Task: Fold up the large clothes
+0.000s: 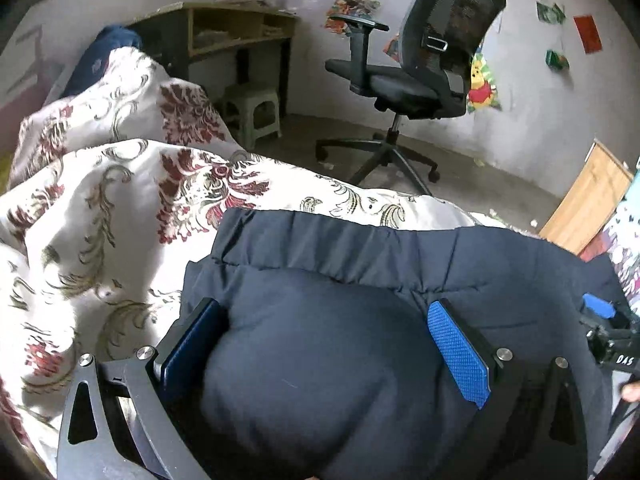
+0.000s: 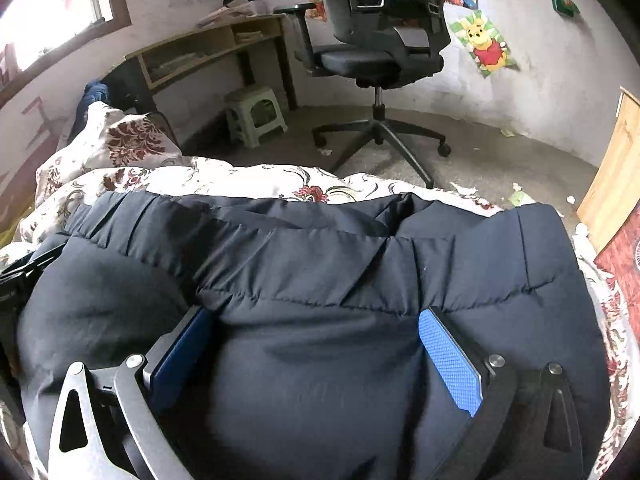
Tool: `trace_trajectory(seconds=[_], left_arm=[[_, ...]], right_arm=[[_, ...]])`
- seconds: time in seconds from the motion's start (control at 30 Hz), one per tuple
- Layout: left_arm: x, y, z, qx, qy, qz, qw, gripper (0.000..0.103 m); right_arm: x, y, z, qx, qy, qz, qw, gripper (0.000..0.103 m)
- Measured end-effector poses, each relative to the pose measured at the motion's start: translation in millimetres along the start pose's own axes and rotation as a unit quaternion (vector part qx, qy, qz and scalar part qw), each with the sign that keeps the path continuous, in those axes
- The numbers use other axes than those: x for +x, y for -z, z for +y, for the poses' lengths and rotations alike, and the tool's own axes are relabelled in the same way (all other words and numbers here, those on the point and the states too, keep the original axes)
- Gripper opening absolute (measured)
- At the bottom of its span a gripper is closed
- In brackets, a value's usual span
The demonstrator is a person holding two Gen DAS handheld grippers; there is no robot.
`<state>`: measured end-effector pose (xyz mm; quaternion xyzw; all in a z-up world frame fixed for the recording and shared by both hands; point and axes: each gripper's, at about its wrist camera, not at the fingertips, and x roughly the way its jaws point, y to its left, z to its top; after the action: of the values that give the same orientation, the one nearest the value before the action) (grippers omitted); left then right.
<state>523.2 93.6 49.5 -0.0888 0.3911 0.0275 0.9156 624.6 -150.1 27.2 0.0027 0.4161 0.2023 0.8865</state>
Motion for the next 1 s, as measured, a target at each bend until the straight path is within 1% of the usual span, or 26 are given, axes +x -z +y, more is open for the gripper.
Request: trace_trajectory(seconds=[0.13, 0.37, 0.63, 1.0], left_arm=[[1, 1, -1, -0.008, 0.007, -0.009, 0.9999, 0.102], [4, 3, 2, -0.027, 0.019, -0.016, 0.9993, 0.102], [6, 6, 2, -0.028, 0.019, -0.019, 0.9992, 0.102], [7, 8, 0, -0.027, 0.015, -0.025, 0.9992, 0.102]], right_arm=[[5, 1, 0, 0.0, -0.001, -0.007, 1.0, 0.103], [12, 0, -5, 0.005, -0.018, -0.012, 1.0, 0.103], [8, 6, -4, 0.002, -0.014, -0.028, 1.0, 0.103], [5, 8, -2, -0.001, -0.009, -0.034, 0.999, 0.103]])
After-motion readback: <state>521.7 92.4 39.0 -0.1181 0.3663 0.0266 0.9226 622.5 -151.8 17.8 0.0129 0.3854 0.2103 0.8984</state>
